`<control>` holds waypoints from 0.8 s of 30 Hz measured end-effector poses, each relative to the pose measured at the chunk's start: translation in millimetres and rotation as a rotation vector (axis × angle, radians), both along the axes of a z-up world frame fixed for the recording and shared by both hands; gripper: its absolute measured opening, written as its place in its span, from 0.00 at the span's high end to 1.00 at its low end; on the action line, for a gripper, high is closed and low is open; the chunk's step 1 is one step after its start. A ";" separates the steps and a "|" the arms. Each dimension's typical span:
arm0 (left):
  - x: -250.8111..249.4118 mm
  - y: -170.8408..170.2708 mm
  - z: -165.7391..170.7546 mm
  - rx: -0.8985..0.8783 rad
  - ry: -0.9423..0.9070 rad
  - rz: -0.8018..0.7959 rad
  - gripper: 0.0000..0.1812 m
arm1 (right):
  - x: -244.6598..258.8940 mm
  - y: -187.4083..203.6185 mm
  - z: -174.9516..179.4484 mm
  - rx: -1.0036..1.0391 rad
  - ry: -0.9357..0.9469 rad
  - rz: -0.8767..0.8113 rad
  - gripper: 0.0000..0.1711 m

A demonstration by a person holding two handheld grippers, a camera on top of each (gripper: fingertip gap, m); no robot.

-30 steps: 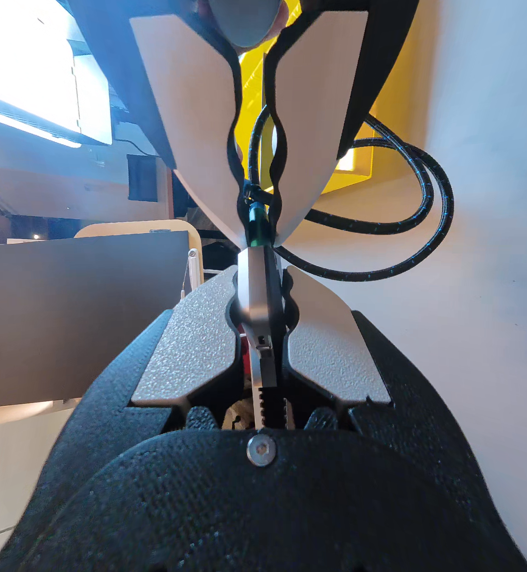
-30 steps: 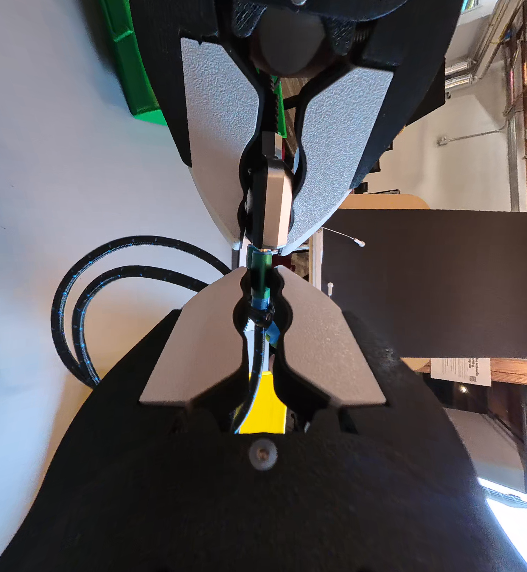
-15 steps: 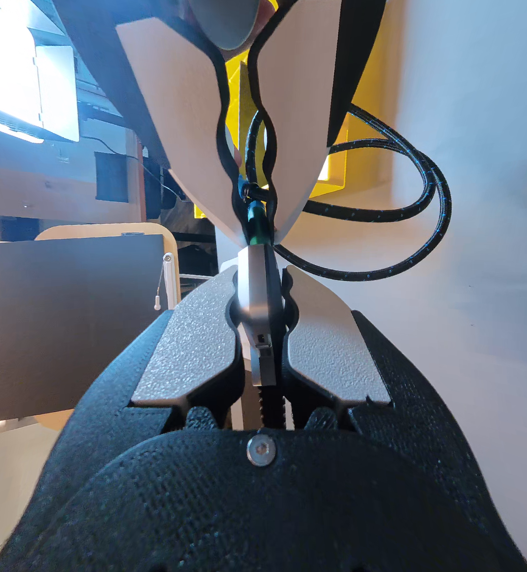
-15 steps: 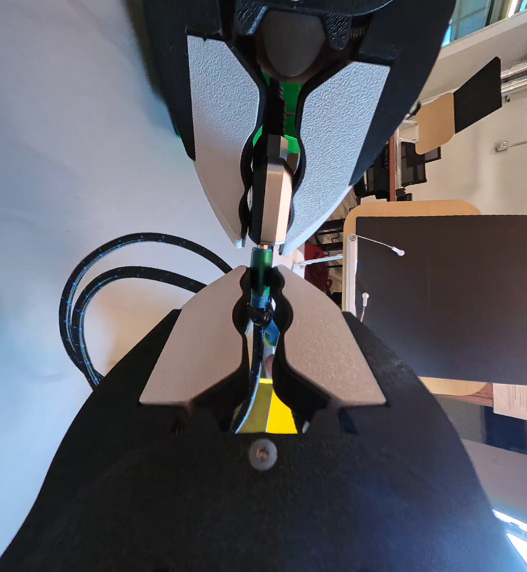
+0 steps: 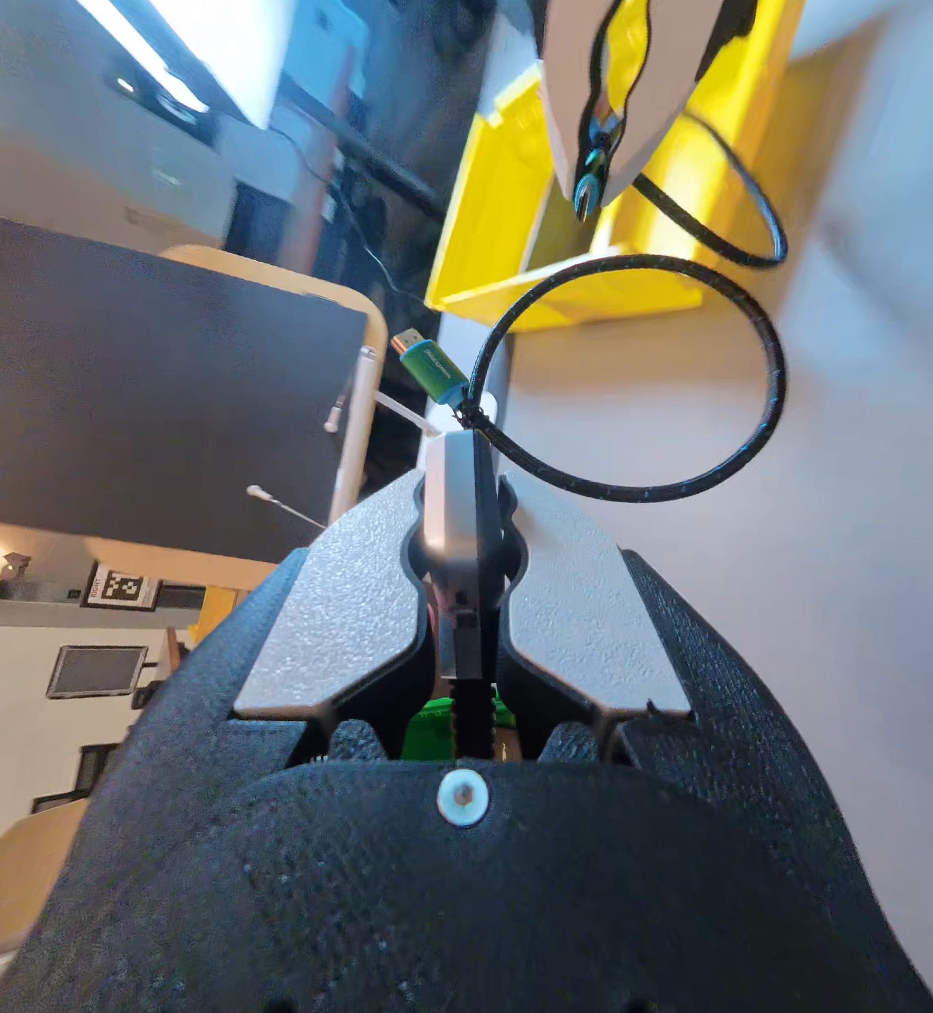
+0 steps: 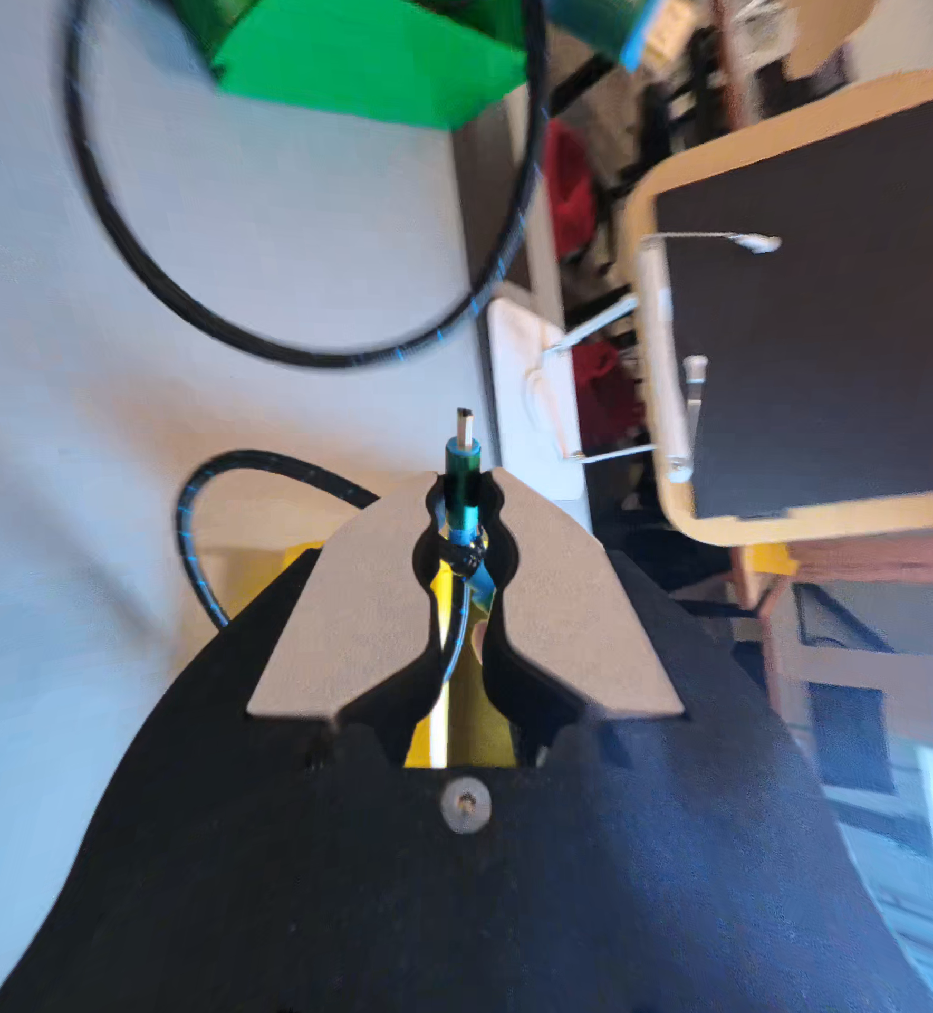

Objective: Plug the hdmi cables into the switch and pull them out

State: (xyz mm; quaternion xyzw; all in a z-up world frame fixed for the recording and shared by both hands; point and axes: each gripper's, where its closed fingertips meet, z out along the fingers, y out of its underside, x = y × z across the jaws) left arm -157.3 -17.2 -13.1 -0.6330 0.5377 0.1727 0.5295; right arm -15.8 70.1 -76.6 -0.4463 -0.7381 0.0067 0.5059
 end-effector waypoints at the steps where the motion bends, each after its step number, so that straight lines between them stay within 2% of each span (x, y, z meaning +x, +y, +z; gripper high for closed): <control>1: -5.4 -6.5 13.8 0.040 -0.054 -0.015 0.87 | 1.7 0.8 18.2 0.031 0.054 -0.016 0.93; 4: -6.0 -14.9 46.5 0.161 -0.171 -0.058 0.87 | 9.1 1.5 61.4 0.046 0.192 -0.051 0.93; 9: -6.0 -16.6 75.8 0.257 -0.325 -0.054 0.87 | 53.1 39.1 73.4 0.019 0.284 -0.259 0.93; 13: -14.3 -19.1 91.8 0.287 -0.453 -0.041 0.87 | 87.8 81.8 55.2 -0.112 0.324 -0.485 0.93; 16: -12.7 -20.4 96.6 0.294 -0.499 -0.053 0.87 | 101.0 117.6 17.4 -0.266 0.377 -0.633 0.93; 18: -6.8 -19.5 95.5 0.281 -0.512 -0.066 0.87 | 109.4 139.3 -13.1 -0.333 0.371 -0.733 0.83; 20: -0.1 -17.5 92.1 0.266 -0.505 -0.074 0.87 | 109.1 144.5 -24.2 -0.379 0.378 -0.750 0.72; 21: 3.6 -16.6 89.9 0.259 -0.497 -0.081 0.87 | 105.7 142.8 -18.8 -0.391 0.412 -0.730 0.70; 24: 12.6 -12.7 85.4 0.234 -0.508 -0.101 0.87 | 84.5 120.5 18.3 -0.436 0.557 -0.566 0.70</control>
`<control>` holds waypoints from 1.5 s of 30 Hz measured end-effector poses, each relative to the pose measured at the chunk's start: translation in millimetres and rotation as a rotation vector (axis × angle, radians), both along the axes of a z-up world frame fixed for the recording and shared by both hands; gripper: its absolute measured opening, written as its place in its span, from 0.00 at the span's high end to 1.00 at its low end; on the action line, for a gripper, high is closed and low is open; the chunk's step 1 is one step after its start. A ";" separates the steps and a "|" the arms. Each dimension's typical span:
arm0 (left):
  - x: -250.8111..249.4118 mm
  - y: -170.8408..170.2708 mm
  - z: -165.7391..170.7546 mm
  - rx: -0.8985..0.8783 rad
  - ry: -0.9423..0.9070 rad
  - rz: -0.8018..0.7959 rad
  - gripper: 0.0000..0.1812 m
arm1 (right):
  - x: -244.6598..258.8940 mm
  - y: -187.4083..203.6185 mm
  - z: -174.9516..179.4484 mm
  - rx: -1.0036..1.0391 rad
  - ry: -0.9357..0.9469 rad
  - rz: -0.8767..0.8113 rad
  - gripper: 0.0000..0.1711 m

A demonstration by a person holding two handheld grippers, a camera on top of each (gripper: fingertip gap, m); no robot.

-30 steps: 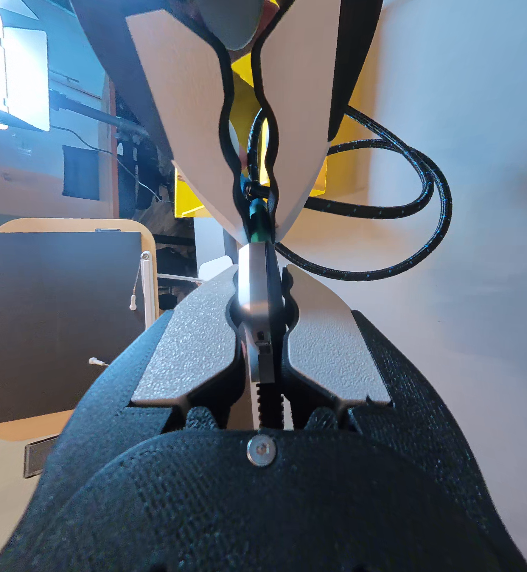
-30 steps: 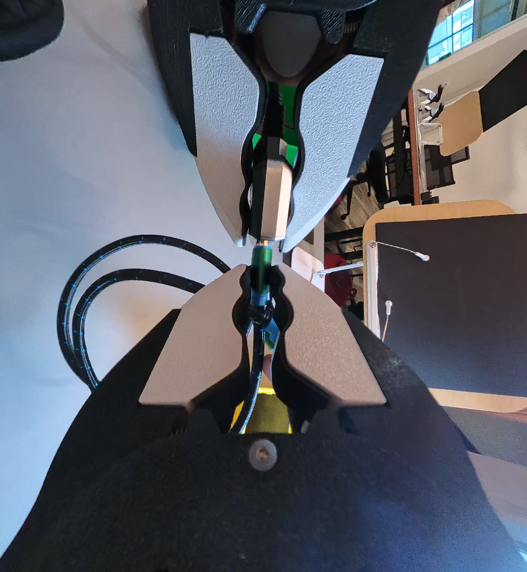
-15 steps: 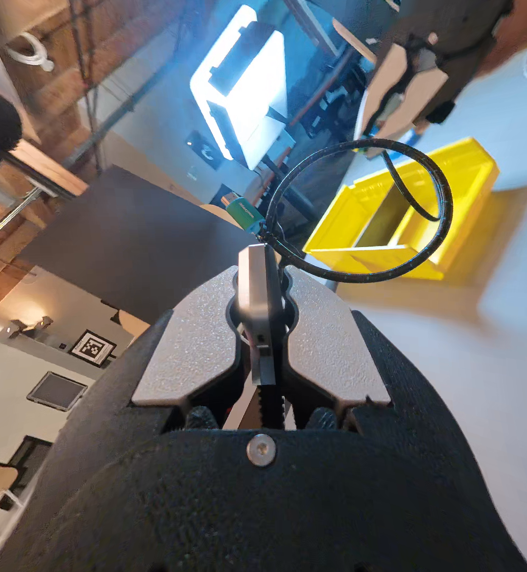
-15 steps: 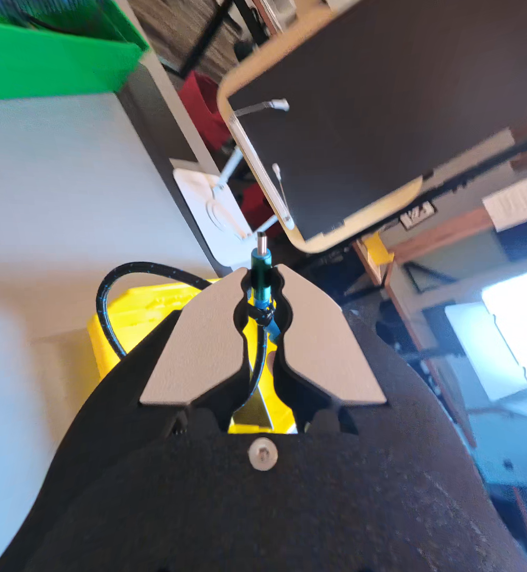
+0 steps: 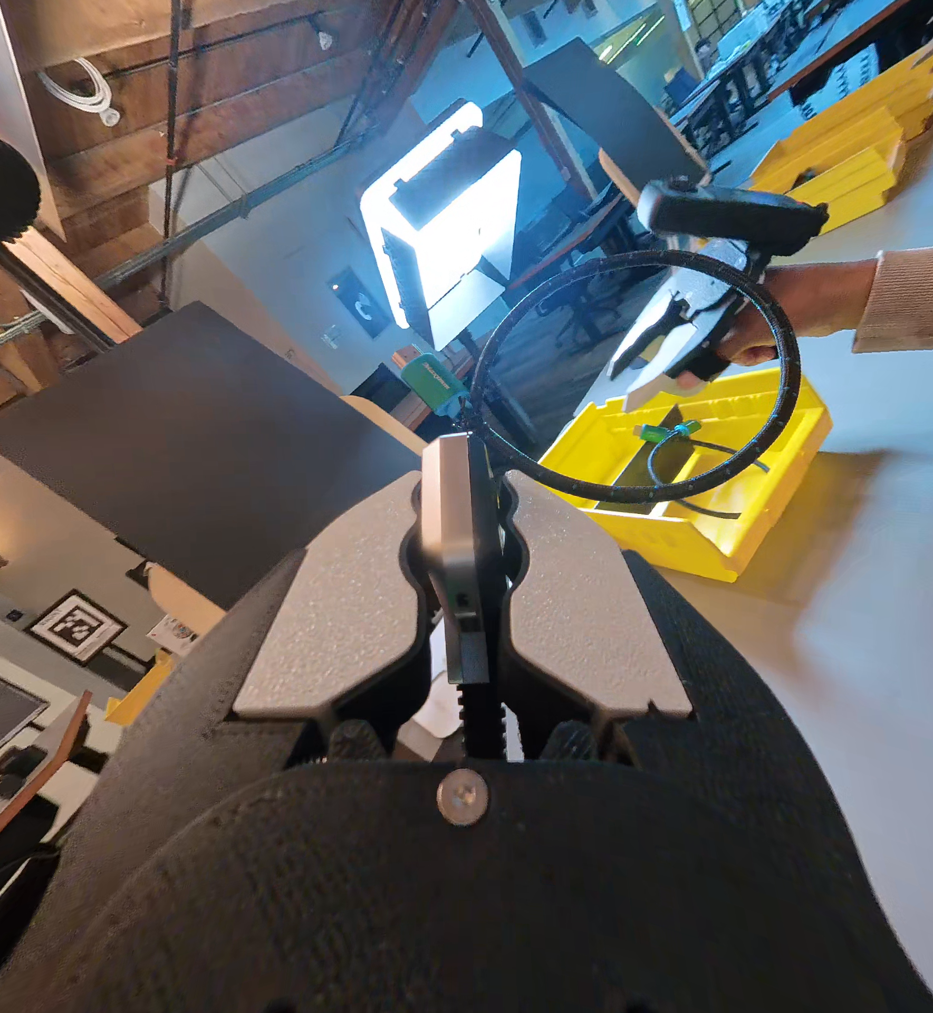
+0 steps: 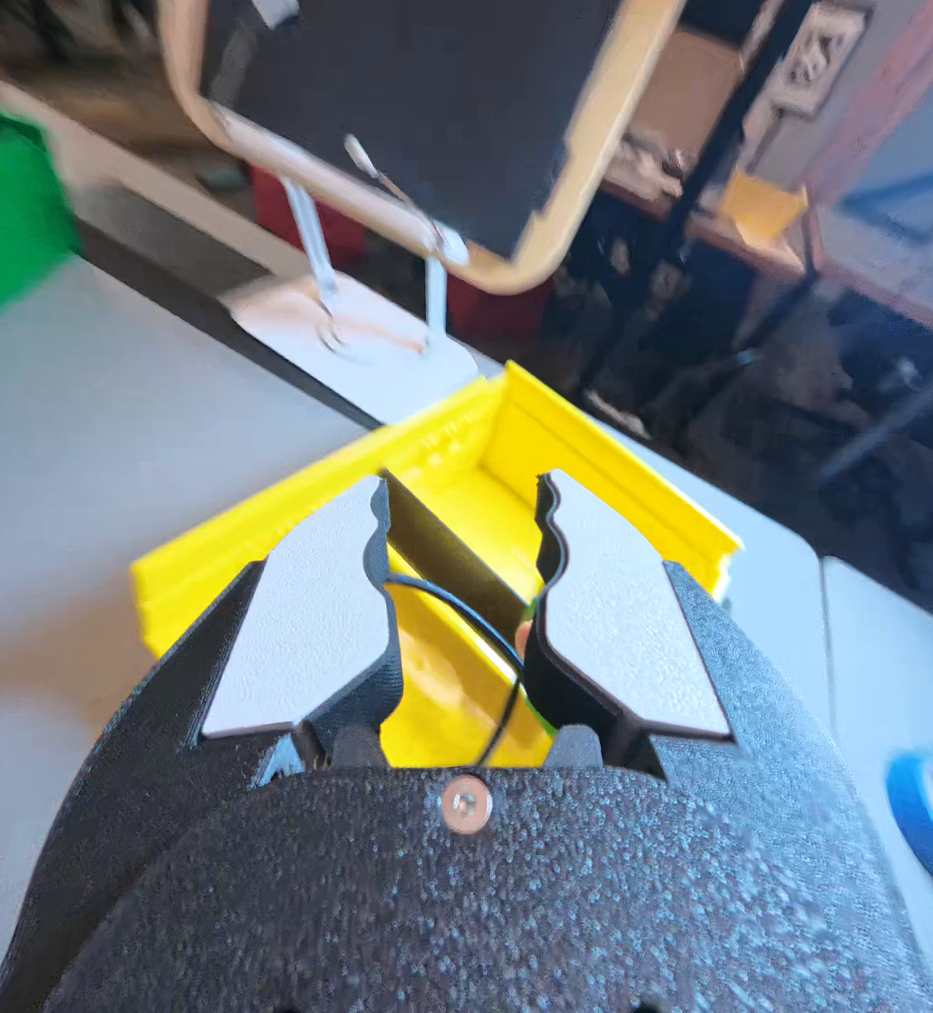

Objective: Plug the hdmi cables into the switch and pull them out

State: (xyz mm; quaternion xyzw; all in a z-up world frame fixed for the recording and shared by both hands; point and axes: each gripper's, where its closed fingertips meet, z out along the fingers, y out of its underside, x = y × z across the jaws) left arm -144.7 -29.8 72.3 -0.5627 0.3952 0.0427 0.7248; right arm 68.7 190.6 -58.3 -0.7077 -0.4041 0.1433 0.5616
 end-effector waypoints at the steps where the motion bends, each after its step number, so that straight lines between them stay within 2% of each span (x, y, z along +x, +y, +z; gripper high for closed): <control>1: 3.4 0.6 -1.7 -0.012 -0.010 -0.022 0.87 | -8.2 -12.0 15.5 0.025 0.058 0.062 0.70; 6: 20.7 -1.2 -15.0 -0.056 0.035 -0.097 0.87 | -30.9 -86.6 97.6 0.161 0.277 0.315 0.72; 9: 35.1 -5.0 -33.6 -0.090 0.150 -0.145 0.87 | -36.0 -140.0 131.4 0.264 0.286 0.444 0.78; 12: 49.9 -3.0 -54.4 -0.134 0.248 -0.167 0.86 | -54.5 -184.5 119.8 0.320 0.097 0.573 0.80; 16: 69.7 5.0 -89.6 -0.197 0.410 -0.154 0.86 | -88.6 -215.1 62.1 0.381 -0.264 0.704 0.81; 20: 84.4 8.3 -118.0 -0.241 0.544 -0.152 0.86 | -115.8 -205.2 3.3 0.355 -0.513 0.699 0.82; 24: 90.2 6.2 -131.5 -0.272 0.605 -0.166 0.87 | -129.3 -194.8 -27.3 0.327 -0.582 0.695 0.85; 27: 89.8 4.6 -136.8 -0.287 0.625 -0.181 0.87 | -131.8 -192.8 -33.8 0.327 -0.596 0.692 0.89; 35: 93.9 -6.2 -138.2 -0.308 0.615 -0.251 0.87 | -131.3 -194.9 -37.9 0.305 -0.611 0.685 0.89; 39: 96.1 -8.3 -131.4 -0.286 0.567 -0.286 0.87 | -127.5 -199.6 -32.4 0.395 -0.678 0.697 0.93; 42: 95.8 -5.0 -126.3 -0.255 0.547 -0.267 0.86 | -124.1 -196.0 -26.0 0.419 -0.694 0.670 0.93; 45: 86.1 3.1 -135.1 -0.279 0.606 -0.188 0.79 | -117.1 -186.4 -25.8 0.423 -0.708 0.647 0.93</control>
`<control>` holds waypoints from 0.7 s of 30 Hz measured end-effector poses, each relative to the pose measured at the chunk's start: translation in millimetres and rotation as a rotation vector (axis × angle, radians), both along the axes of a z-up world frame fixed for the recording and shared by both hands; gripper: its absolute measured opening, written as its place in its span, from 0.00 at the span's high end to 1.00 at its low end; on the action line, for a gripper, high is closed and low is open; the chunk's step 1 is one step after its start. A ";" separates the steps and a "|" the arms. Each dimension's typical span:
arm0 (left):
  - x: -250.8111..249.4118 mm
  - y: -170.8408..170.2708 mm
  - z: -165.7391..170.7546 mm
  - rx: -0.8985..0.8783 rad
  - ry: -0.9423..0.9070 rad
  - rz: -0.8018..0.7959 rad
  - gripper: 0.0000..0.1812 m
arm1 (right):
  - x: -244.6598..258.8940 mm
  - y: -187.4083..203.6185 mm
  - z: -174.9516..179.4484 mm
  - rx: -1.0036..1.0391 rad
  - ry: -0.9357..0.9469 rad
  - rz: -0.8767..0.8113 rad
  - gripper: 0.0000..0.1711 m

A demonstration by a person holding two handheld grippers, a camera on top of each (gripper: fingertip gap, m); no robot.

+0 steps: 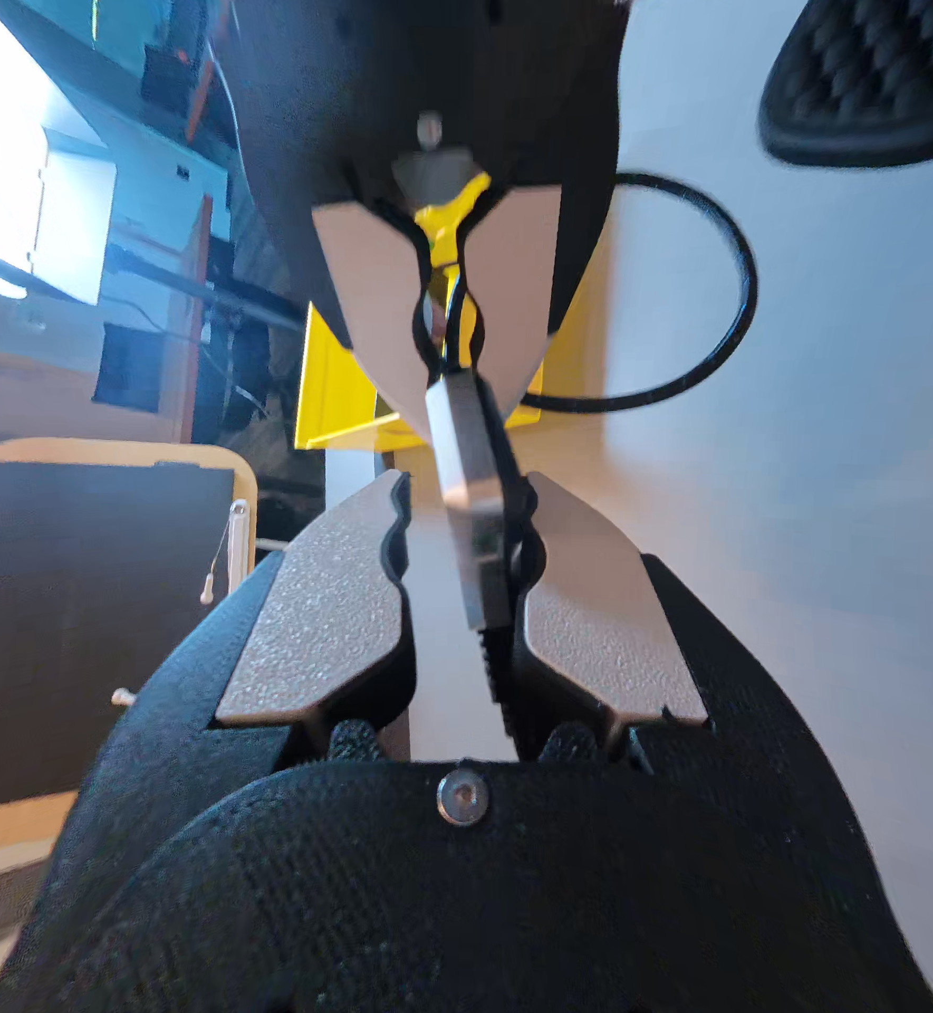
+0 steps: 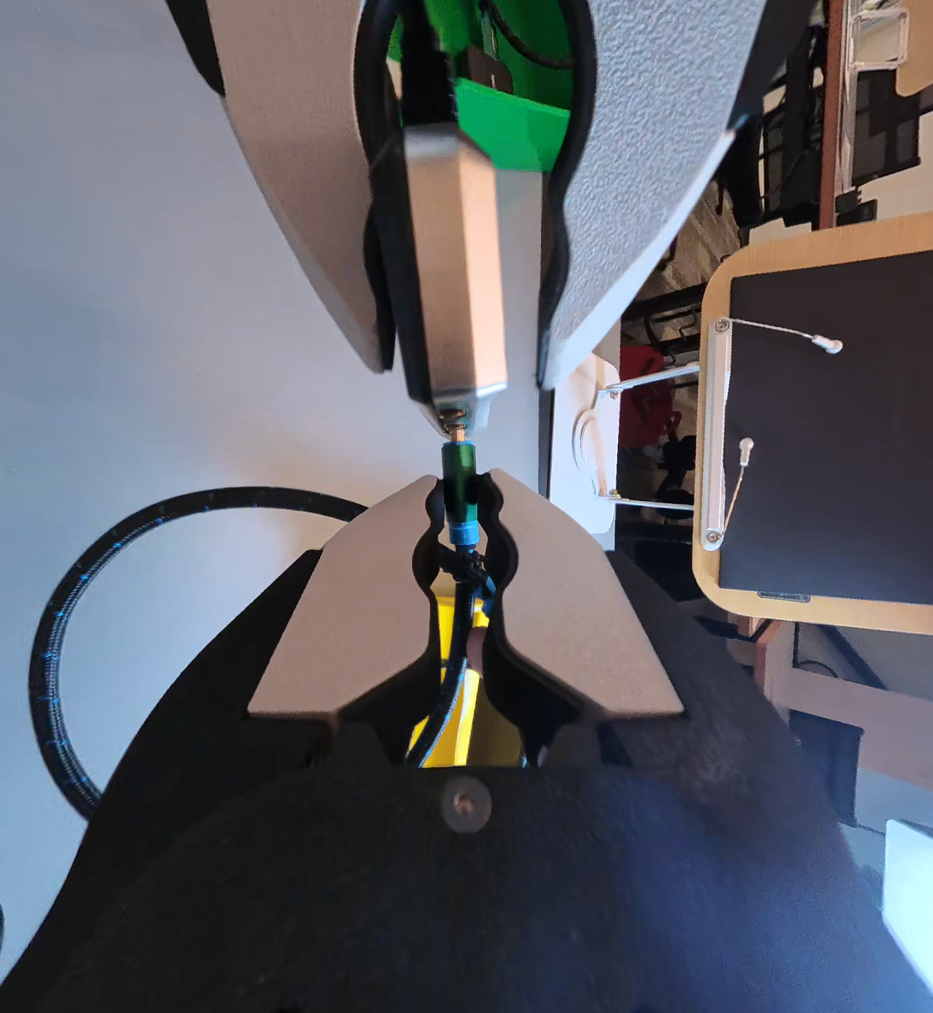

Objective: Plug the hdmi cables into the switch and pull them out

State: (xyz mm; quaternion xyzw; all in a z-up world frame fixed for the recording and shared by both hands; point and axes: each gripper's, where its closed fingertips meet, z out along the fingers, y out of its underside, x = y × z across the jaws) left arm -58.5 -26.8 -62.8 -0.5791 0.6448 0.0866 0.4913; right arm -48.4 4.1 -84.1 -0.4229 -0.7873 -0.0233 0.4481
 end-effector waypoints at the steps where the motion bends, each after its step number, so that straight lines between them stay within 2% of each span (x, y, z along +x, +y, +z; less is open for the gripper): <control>1: -4.0 4.9 -2.1 0.004 0.011 0.031 0.77 | 1.1 2.1 0.5 0.001 0.004 -0.006 0.93; 3: -3.9 11.0 -6.1 0.020 0.023 0.044 0.78 | 3.1 6.2 0.5 0.027 -0.006 -0.026 0.93; 5: -1.5 14.1 -13.3 0.049 0.084 0.043 0.84 | 4.6 10.5 0.7 0.058 -0.013 -0.044 0.93; 8: -2.4 22.6 -12.2 0.118 0.125 0.077 0.86 | 7.1 15.6 2.0 0.064 -0.001 -0.049 0.93; 13: -7.9 25.8 -10.8 0.104 0.127 0.112 0.87 | 6.6 18.0 4.0 0.126 -0.026 -0.029 0.93; 21: -9.8 40.4 -31.7 0.007 0.098 0.114 0.86 | 10.4 30.0 -14.3 0.015 -0.047 -0.007 0.93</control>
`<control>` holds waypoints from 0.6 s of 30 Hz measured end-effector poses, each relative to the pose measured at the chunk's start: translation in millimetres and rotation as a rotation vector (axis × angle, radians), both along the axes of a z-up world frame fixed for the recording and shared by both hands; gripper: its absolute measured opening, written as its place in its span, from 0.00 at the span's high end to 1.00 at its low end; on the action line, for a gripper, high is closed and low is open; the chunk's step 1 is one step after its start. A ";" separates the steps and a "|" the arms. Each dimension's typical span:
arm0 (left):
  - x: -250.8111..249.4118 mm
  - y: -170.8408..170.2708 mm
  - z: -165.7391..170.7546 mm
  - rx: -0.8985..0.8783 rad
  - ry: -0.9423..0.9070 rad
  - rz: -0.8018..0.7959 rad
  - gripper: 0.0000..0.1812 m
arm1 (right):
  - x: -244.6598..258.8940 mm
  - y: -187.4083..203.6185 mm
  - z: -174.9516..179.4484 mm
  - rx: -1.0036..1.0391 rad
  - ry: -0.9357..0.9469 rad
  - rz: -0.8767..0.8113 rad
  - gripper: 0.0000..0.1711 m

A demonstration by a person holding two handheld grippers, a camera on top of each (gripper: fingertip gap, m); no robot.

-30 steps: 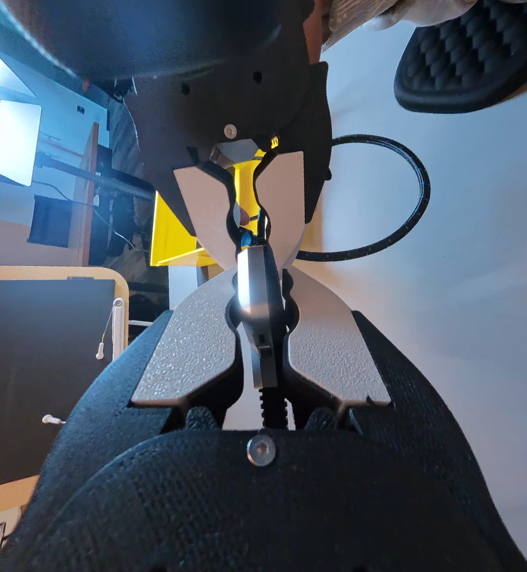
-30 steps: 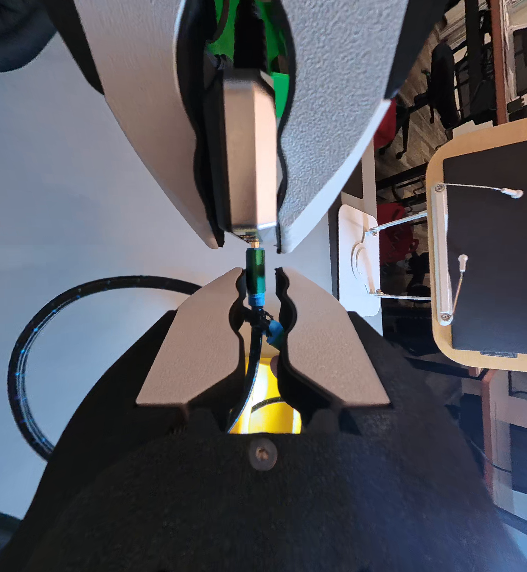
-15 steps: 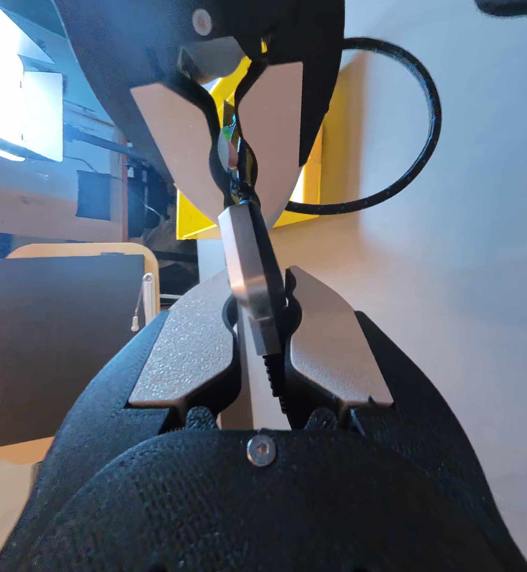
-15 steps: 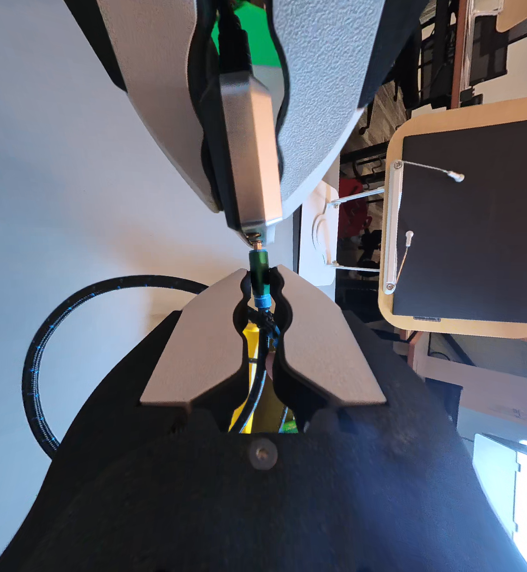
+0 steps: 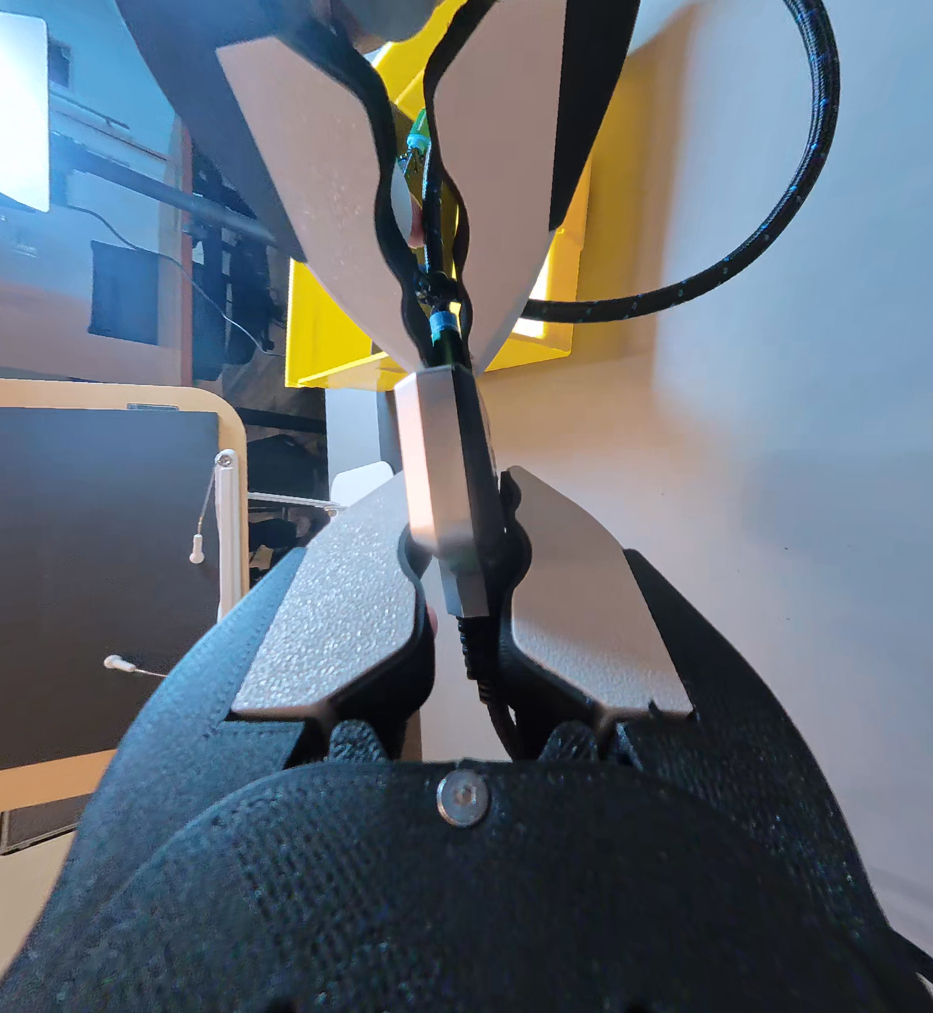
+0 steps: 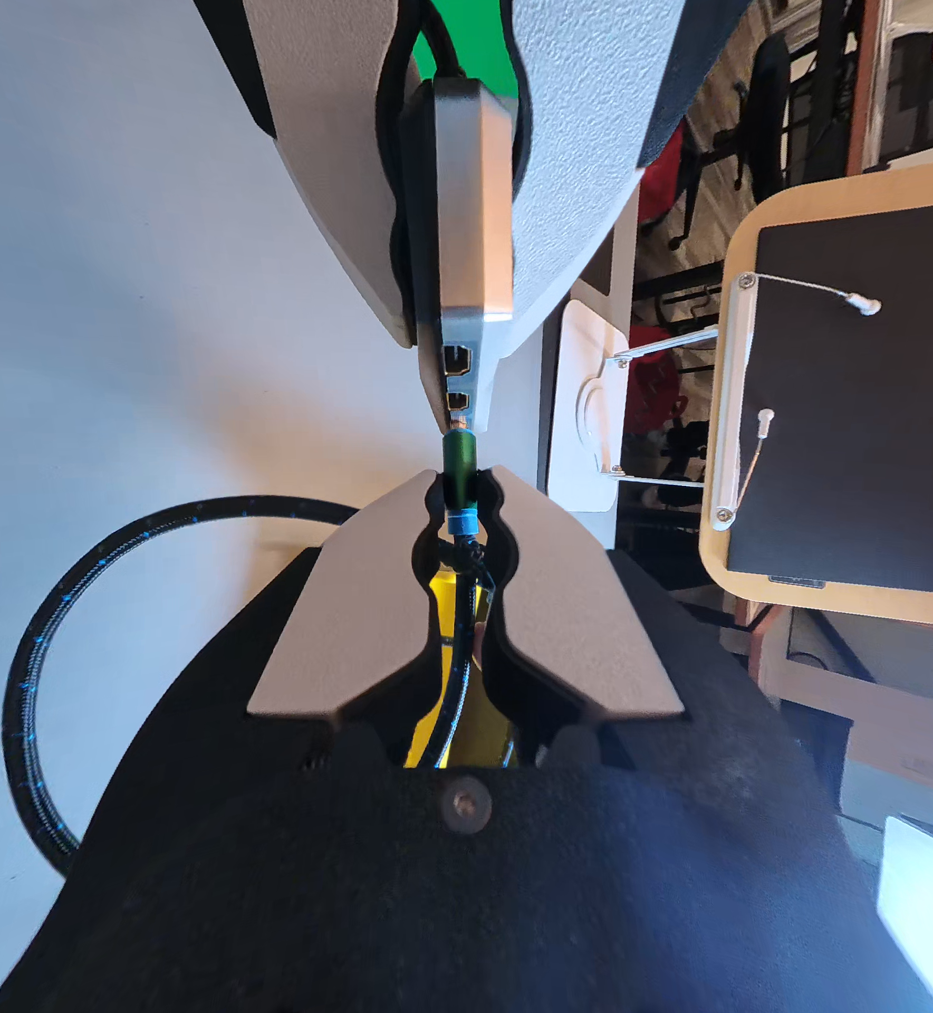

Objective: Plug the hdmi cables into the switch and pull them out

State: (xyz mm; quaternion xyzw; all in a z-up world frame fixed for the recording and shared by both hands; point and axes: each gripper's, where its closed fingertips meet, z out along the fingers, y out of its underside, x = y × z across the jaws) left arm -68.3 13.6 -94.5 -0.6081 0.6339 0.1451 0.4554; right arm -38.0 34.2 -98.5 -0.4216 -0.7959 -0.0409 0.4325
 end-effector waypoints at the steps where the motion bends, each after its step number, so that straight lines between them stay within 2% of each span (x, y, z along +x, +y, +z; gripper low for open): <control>1: 0.0 0.7 -1.0 -0.011 -0.006 0.005 0.86 | 1.1 0.3 -0.6 -0.008 -0.007 -0.004 0.93; 4: 1.9 3.0 -7.6 -0.043 -0.003 0.025 0.86 | 6.6 3.3 -6.5 -0.020 -0.046 -0.026 0.93; 5: -10.0 7.1 -17.4 -0.071 0.072 0.093 0.87 | 24.5 21.9 -8.4 0.052 -0.127 -0.135 0.93; 6: -47.6 17.7 -35.3 -0.099 0.230 0.258 0.87 | 46.2 40.4 -1.6 0.099 -0.145 -0.223 0.93; 7: -69.8 23.1 -53.4 -0.163 0.234 0.311 0.87 | 56.7 42.5 11.1 0.027 -0.049 -0.222 0.93; 9: -78.1 26.5 -61.6 -0.186 0.118 0.265 0.87 | 85.8 48.0 42.1 -0.009 0.072 -0.271 0.93; 12: -64.7 29.9 -27.6 -0.136 -0.071 0.236 0.87 | 108.9 52.5 87.6 -0.026 0.312 -0.280 0.93; 16: -48.2 19.5 17.7 -0.068 -0.265 0.169 0.87 | 123.6 82.4 95.4 -0.058 0.460 -0.369 0.93; 18: -49.8 15.6 38.7 -0.023 -0.343 0.166 0.87 | 128.7 112.8 95.2 -0.028 0.562 -0.501 0.93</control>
